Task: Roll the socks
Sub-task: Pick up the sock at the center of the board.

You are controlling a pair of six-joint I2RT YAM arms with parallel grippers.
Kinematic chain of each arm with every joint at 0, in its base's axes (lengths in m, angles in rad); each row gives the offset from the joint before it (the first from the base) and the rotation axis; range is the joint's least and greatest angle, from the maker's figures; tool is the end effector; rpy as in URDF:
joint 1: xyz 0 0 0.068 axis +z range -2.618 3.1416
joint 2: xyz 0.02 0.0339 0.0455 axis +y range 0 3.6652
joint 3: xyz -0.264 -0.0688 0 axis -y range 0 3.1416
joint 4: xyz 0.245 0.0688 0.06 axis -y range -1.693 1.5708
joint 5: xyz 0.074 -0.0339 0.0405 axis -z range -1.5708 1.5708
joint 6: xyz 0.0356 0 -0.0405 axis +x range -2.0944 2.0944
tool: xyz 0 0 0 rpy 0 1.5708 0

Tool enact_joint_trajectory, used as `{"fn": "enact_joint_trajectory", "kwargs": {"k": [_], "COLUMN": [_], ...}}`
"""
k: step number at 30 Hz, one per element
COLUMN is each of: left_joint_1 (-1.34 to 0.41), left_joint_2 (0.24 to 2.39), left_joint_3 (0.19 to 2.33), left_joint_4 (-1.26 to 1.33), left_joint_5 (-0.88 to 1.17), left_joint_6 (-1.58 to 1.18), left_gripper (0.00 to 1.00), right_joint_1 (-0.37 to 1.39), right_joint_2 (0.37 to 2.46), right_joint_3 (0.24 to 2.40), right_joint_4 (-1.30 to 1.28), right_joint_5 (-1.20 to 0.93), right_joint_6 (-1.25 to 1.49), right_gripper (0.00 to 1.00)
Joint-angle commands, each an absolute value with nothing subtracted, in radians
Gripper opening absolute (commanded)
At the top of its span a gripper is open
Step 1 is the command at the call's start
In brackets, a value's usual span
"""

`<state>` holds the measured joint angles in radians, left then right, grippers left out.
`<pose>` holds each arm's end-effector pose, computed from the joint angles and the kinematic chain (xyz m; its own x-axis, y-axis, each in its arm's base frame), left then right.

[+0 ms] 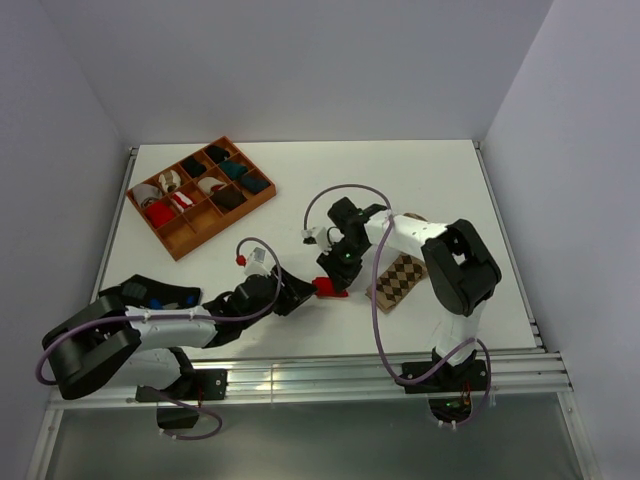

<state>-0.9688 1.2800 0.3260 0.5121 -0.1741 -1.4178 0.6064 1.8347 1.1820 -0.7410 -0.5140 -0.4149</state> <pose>0.1373 -0.1890 0.1546 -0.7515 -0.6250 -0.2110 -0.1292 0.4530 -0.8821 0.2681 0.2073 0.1639 -0.5115 -0.7819 -0.3563 -0.8453 0.3835 0.3719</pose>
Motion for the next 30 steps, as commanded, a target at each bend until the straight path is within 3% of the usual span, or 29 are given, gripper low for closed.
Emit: {"fn": "enact_joint_trajectory", "kwargs": {"k": [1,30], "left_joint_1": [-0.983,-1.02], "left_joint_2": [1.296,1.434], "left_joint_3": [0.347,0.374], "left_joint_4": [0.592,0.867], "left_joint_5": [-0.235,-0.422], "left_joint_6": [-1.459,-1.628], "left_gripper": [0.49,0.54], "right_joint_1": [0.604,0.606], "right_joint_2": [1.778,1.608], "right_joint_3": [1.239,1.25], "right_joint_4": [-0.716,-0.7], "right_joint_5": [-0.479,-0.492], "right_joint_6": [-0.361,-0.239], "right_gripper": [0.0,0.0]}}
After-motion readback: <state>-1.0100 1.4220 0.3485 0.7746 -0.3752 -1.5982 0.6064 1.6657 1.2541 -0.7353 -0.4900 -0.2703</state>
